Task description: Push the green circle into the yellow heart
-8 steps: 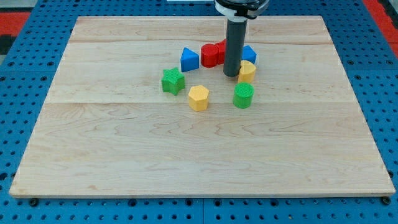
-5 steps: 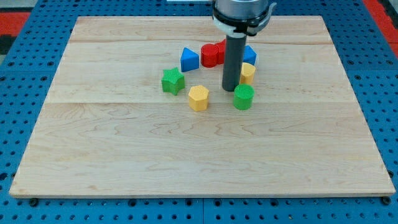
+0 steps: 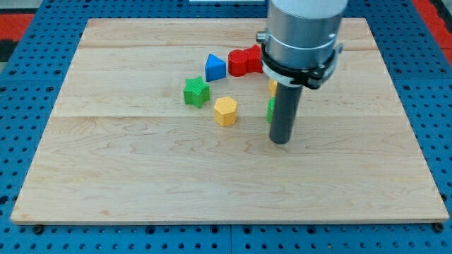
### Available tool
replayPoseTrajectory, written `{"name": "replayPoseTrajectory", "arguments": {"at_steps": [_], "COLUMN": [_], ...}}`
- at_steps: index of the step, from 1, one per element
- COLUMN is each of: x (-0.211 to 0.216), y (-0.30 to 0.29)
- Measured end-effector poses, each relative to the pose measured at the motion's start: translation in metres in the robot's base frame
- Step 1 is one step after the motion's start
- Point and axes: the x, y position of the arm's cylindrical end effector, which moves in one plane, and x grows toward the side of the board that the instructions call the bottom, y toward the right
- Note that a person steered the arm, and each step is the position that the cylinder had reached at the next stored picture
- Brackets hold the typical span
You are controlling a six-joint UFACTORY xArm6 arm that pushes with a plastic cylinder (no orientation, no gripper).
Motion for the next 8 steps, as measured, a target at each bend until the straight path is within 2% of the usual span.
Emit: {"name": "replayPoseTrajectory", "arguments": {"at_steps": [8], "x": [-0.069], "y": [-0.004]}}
